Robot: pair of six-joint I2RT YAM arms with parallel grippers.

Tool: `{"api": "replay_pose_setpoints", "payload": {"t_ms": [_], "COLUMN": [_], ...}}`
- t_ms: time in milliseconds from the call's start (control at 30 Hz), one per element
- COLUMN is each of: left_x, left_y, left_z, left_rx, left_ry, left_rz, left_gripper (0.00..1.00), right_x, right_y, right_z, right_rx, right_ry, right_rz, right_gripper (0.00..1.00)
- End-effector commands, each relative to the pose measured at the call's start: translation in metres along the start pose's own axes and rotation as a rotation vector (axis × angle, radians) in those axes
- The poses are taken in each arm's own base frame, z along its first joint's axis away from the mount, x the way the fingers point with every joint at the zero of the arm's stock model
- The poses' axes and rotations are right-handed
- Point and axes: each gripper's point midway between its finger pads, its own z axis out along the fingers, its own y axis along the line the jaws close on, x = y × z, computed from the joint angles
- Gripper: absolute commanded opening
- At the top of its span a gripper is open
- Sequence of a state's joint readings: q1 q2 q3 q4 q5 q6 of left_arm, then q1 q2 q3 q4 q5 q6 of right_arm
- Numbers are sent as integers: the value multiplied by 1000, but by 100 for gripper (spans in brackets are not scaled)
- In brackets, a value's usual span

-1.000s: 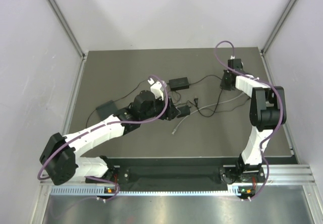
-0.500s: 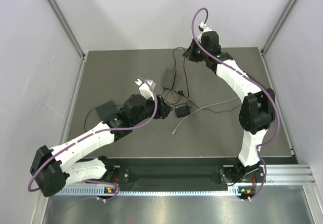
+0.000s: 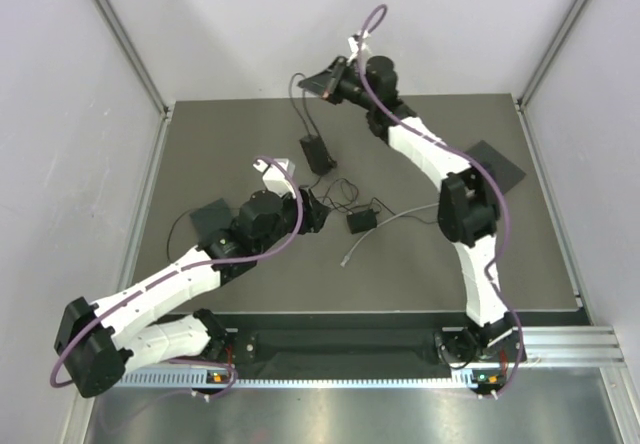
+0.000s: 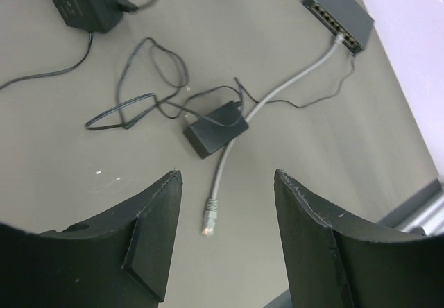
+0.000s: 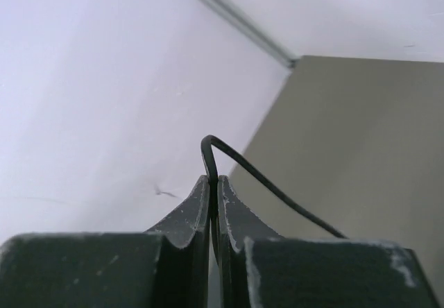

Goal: Pull the plug from the switch port

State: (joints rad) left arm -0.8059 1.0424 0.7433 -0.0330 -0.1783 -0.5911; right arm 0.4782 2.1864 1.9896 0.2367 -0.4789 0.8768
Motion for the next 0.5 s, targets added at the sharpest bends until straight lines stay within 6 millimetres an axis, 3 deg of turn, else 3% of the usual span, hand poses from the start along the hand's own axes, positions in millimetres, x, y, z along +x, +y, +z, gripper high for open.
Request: {"api": "replay_pose_setpoints", "payload": {"t_ms": [0, 33, 67, 133, 200, 333, 367, 467], "left_x": [-13, -13, -17, -19, -20, -21, -20, -21], "left_y": [11, 14, 16, 19, 21, 25, 26, 27], "left_z": [-8, -9, -11, -13, -15, -16, -15, -17], "left_rx": [-55, -67, -77, -88, -98, -115, -119, -124], "left_ry": [-61, -62, -77, -85, -95, -102, -100, -103], "left_rz": [-18, -16, -15, -13, -14, -19, -21, -25], "left_gripper": [61, 61, 61, 61, 61, 61, 61, 61], "right_x": [-2, -10, 1, 8, 21, 53, 67, 103], "right_y": [89, 106, 92, 107, 107, 93, 84, 64], "right_z": [23, 26, 39, 46, 55, 72, 77, 84], "right_rx": [-291, -330, -318, -358, -378, -329, -312, -260], "right_ry": [-49, -69, -60, -65, -70, -33, -7, 75], "right_rz": [28, 22, 46, 76, 118, 138, 131, 143], "right_gripper": [0, 0, 0, 0, 0, 2, 8, 15]}}
